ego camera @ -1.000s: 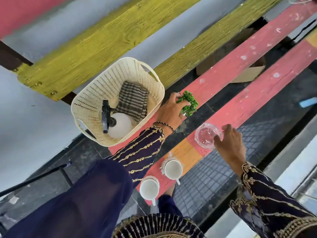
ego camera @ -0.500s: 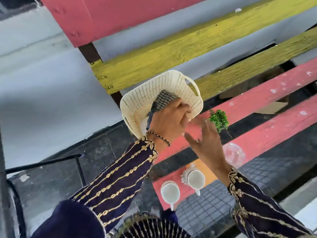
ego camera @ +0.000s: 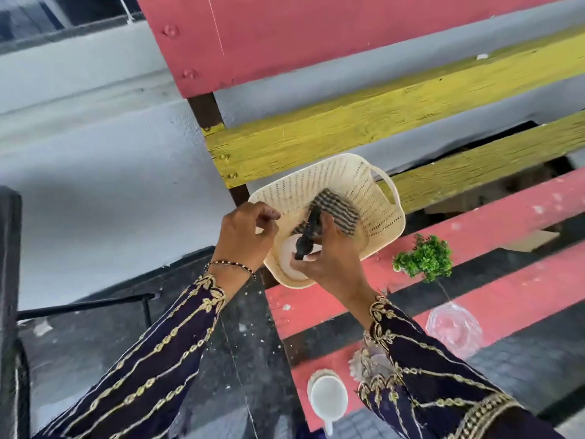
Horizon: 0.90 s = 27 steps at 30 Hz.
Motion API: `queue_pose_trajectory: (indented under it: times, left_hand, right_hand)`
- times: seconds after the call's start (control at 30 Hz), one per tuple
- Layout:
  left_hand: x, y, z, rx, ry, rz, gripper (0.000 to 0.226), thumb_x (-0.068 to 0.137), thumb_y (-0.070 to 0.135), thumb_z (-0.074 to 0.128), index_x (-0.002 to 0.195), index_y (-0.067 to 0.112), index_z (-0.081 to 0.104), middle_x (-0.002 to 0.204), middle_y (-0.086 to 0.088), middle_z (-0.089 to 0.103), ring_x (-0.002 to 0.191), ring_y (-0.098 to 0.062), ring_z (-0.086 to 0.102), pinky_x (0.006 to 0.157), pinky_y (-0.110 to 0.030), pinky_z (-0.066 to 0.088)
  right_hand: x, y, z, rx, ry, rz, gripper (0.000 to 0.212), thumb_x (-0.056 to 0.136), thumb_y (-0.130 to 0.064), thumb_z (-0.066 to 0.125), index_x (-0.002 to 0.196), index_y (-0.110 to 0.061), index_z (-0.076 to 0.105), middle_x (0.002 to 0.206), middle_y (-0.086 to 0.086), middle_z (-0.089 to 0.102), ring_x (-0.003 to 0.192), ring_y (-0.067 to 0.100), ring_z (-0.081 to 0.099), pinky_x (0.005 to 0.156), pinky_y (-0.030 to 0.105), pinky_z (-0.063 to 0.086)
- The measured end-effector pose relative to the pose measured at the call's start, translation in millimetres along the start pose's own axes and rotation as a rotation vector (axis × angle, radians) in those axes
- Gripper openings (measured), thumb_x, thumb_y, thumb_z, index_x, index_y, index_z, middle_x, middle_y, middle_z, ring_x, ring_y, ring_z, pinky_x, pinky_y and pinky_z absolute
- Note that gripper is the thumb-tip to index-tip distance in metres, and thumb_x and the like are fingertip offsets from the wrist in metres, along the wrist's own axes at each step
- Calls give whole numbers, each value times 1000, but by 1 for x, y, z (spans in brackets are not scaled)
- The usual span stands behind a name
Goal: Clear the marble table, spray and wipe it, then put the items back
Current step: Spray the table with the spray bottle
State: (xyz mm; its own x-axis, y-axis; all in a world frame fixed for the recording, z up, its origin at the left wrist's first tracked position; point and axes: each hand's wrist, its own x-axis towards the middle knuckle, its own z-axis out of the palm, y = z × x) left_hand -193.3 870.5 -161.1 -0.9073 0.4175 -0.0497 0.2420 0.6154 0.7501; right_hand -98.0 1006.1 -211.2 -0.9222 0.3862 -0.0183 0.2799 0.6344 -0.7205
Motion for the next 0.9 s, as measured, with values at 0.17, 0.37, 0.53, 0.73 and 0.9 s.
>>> queue_pose_trajectory:
  times: [0.17, 0.37, 0.53, 0.73, 0.9]
  left_hand:
    - [35, -7, 57, 137, -213, -223, 20, 85, 7, 56, 97, 6, 71, 103, -9, 72, 100, -24, 65, 88, -27, 49]
    - [70, -35, 116, 273, -362, -419, 36, 85, 13, 63, 120, 7, 58, 127, -14, 60, 118, -30, 56, 97, -35, 47]
    - [73, -46, 145, 568, -435, -435, 56, 83, 36, 69, 127, 8, 48, 129, -15, 54, 118, -34, 55, 95, -44, 50]
    - [64, -36, 140, 391, -276, -393, 31, 91, 30, 56, 112, 8, 59, 115, -16, 63, 109, -35, 58, 90, -48, 51]
    - [35, 10, 100, 51, -82, -150, 24, 91, 24, 52, 107, 7, 51, 82, -10, 65, 75, -29, 63, 61, -33, 51]
  right_hand:
    - [-4, 8, -43, 111, 153, 45, 81, 67, -35, 93, 130, -6, 51, 102, 0, 75, 80, 5, 73, 71, 9, 57]
    - [6, 25, -75, 74, 132, 83, 85, 68, -35, 90, 137, -12, 47, 105, 1, 77, 94, 11, 76, 78, 40, 64]
    - [13, 38, -82, 70, 161, 62, 80, 67, -37, 87, 134, -16, 48, 101, -4, 77, 87, 1, 75, 72, 31, 64]
    - [14, 34, -87, 130, 171, 26, 75, 68, -32, 88, 132, -16, 50, 98, -6, 75, 83, -4, 74, 68, 29, 64]
    - [9, 8, -106, 136, 200, -29, 74, 69, -31, 89, 132, -18, 51, 98, -5, 74, 82, -1, 73, 69, 25, 63]
